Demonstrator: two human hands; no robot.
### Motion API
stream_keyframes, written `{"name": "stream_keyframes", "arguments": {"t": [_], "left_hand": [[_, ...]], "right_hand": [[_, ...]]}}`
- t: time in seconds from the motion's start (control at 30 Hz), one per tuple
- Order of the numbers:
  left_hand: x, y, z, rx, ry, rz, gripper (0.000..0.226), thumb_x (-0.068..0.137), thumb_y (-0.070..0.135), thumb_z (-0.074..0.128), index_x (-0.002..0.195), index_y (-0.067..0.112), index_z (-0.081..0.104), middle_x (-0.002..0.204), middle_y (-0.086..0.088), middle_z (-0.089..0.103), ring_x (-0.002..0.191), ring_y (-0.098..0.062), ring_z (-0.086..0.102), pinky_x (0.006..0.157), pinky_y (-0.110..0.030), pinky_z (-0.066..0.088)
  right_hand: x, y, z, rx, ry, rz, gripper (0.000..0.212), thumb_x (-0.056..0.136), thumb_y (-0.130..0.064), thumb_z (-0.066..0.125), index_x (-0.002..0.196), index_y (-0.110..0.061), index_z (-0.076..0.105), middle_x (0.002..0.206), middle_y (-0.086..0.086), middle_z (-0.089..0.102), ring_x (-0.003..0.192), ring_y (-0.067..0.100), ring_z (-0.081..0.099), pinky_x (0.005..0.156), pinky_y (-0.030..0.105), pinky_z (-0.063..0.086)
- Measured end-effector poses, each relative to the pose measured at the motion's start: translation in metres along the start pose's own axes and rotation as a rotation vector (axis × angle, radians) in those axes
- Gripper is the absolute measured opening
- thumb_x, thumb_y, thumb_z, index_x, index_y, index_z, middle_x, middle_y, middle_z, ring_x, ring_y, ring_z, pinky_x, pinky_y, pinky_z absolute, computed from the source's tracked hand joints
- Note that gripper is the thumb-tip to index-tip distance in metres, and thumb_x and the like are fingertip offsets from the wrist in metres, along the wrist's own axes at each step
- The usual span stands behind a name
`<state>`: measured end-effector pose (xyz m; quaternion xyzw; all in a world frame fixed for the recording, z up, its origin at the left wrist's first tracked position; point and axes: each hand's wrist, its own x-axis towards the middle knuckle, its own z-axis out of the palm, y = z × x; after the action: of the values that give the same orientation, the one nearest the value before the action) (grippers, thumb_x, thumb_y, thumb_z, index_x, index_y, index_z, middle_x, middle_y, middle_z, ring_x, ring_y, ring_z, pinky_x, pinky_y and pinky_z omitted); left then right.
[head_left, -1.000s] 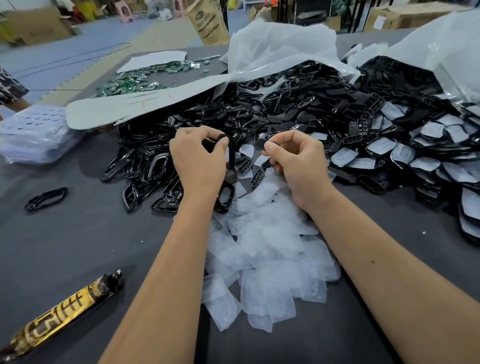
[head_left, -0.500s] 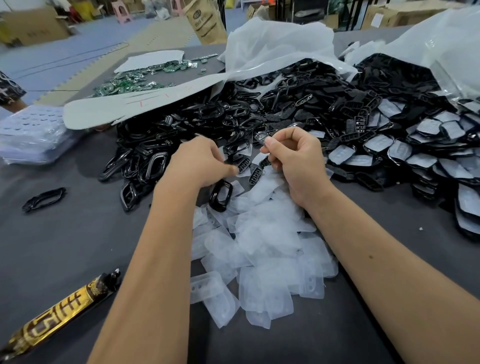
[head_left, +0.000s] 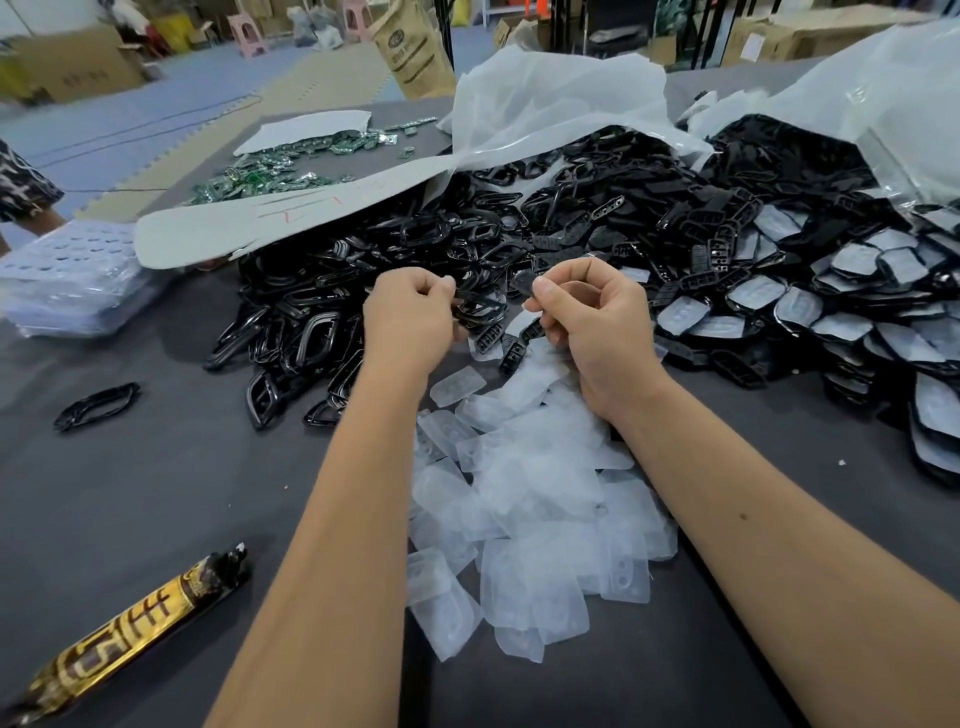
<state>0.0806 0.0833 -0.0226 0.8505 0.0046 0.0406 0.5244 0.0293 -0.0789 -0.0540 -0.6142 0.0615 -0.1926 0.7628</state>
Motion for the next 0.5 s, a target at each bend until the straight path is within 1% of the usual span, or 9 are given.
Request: {"name": "stream_keyframes", "arguments": {"t": [0.07,0.17,0.2,0.27,0.33,0.4,0.43,0.5], "left_hand": [[-0.006,-0.006,0.014,-0.142,0.048,0.004,0.026,0.107,0.019,0.053,0.087,0.006,0.063,0.073,-0.004,0.066,0.05,-0.012,0.068,0.056,-0.033,0.055],[-0.009,-0.013,0.028,-0.321,0.087,0.008,0.023,0.106,0.014,0.053,0.085,0.01,0.061,0.079,-0.004,0.07,0.056,-0.014,0.072,0.051,-0.024,0.052],[-0.009,-0.013,0.03,-0.403,0.082,-0.004,0.021,0.106,0.011,0.053,0.087,0.009,0.063,0.082,-0.007,0.071,0.06,-0.016,0.074,0.051,-0.022,0.052],[-0.009,-0.011,0.033,-0.528,0.054,-0.013,0.014,0.104,0.006,0.055,0.094,0.004,0.065,0.085,-0.009,0.073,0.069,-0.021,0.077,0.056,-0.022,0.056],[-0.009,-0.012,0.038,-0.557,0.027,-0.002,0.009,0.101,0.001,0.059,0.095,0.003,0.066,0.075,-0.002,0.072,0.071,-0.023,0.078,0.063,-0.027,0.06],[-0.01,-0.013,0.04,-0.566,-0.003,-0.001,0.01,0.096,-0.004,0.064,0.093,0.005,0.065,0.064,0.006,0.066,0.072,-0.024,0.078,0.071,-0.033,0.064],[-0.011,-0.012,0.04,-0.582,-0.028,-0.004,0.013,0.094,-0.006,0.065,0.092,0.007,0.064,0.065,0.005,0.064,0.074,-0.026,0.078,0.071,-0.034,0.064],[-0.011,-0.011,0.039,-0.592,-0.093,0.011,0.017,0.093,-0.008,0.067,0.098,0.008,0.064,0.072,0.0,0.068,0.077,-0.029,0.079,0.066,-0.029,0.062]], "right_hand": [[0.0,0.0,0.0,-0.008,0.004,-0.004,0.012,0.095,-0.003,0.07,0.086,-0.011,0.067,0.076,0.01,0.071,0.061,0.012,0.053,0.054,0.02,0.045],[0.0,0.002,-0.001,0.01,0.017,0.005,0.01,0.094,-0.001,0.069,0.089,-0.01,0.07,0.077,0.011,0.071,0.062,0.012,0.054,0.053,0.02,0.044],[0.001,0.002,-0.001,0.019,0.022,0.013,0.01,0.094,0.0,0.069,0.091,-0.01,0.07,0.076,0.01,0.072,0.061,0.011,0.055,0.052,0.019,0.044],[0.001,0.002,-0.001,0.036,0.038,0.023,0.01,0.094,0.001,0.068,0.094,-0.009,0.071,0.074,0.006,0.072,0.059,0.009,0.055,0.051,0.019,0.044],[0.0,0.001,-0.001,0.054,0.056,0.017,0.011,0.093,0.003,0.069,0.095,-0.008,0.071,0.074,0.007,0.071,0.057,0.01,0.055,0.052,0.019,0.044],[0.0,0.0,-0.001,0.062,0.071,0.007,0.011,0.092,0.003,0.07,0.092,-0.007,0.067,0.077,0.011,0.069,0.056,0.011,0.053,0.052,0.02,0.044],[0.0,0.0,-0.001,0.062,0.082,0.01,0.013,0.092,0.002,0.071,0.089,-0.009,0.065,0.078,0.014,0.068,0.056,0.012,0.053,0.052,0.02,0.044],[0.0,-0.002,0.0,0.074,0.096,0.03,0.016,0.095,0.001,0.07,0.087,-0.01,0.061,0.081,0.015,0.071,0.059,0.013,0.058,0.052,0.021,0.046]]}}
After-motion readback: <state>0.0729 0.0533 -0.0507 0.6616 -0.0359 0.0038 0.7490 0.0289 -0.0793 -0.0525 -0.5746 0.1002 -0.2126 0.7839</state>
